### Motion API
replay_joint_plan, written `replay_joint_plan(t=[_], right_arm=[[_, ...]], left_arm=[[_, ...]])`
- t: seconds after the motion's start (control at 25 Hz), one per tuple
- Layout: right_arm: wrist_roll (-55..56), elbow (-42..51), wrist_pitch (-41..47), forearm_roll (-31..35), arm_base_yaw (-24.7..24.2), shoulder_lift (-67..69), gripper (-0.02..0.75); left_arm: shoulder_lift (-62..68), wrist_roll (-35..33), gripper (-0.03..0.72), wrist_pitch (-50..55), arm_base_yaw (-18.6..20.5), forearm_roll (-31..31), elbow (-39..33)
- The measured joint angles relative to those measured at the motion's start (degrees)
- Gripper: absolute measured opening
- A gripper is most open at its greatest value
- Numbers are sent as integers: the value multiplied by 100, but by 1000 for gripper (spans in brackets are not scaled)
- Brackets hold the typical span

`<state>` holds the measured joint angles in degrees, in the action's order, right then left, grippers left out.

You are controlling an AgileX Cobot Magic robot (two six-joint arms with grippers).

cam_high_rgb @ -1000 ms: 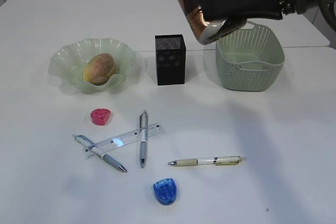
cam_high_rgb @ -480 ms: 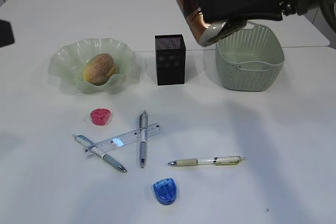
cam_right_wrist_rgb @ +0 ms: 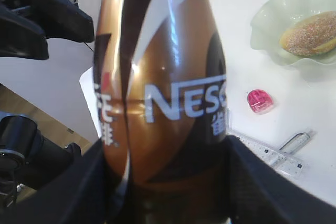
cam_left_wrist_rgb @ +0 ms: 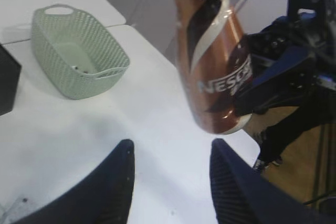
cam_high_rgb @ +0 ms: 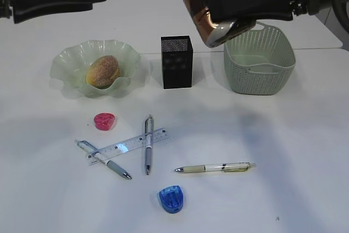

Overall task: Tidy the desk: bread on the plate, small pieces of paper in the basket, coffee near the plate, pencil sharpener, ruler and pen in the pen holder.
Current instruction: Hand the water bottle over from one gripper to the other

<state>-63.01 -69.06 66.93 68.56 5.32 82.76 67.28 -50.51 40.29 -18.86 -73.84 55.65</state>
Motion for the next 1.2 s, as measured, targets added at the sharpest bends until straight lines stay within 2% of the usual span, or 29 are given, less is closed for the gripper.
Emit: replay_joint_plan(t=[0.2,0.32,0.52,0.88,1.2], right_arm=[[-13,0,4,12,0,0,467],[-17,-9,17,12,0,0,467],[-28,-9,30,57,0,0,467],[-28,-9,95,94,0,0,467],[-33,-9,134,171,0,0,467]], left_arm=[[260,-643,330,526,43,-956,112],[419,-1048,333,1026,264,-1607,122],[719,-1509,395,1695,569,-2487,122],[1051,-1762,417,1837,582,-2674,153],[1369,-1837,417,1837,535,-2679,679]])
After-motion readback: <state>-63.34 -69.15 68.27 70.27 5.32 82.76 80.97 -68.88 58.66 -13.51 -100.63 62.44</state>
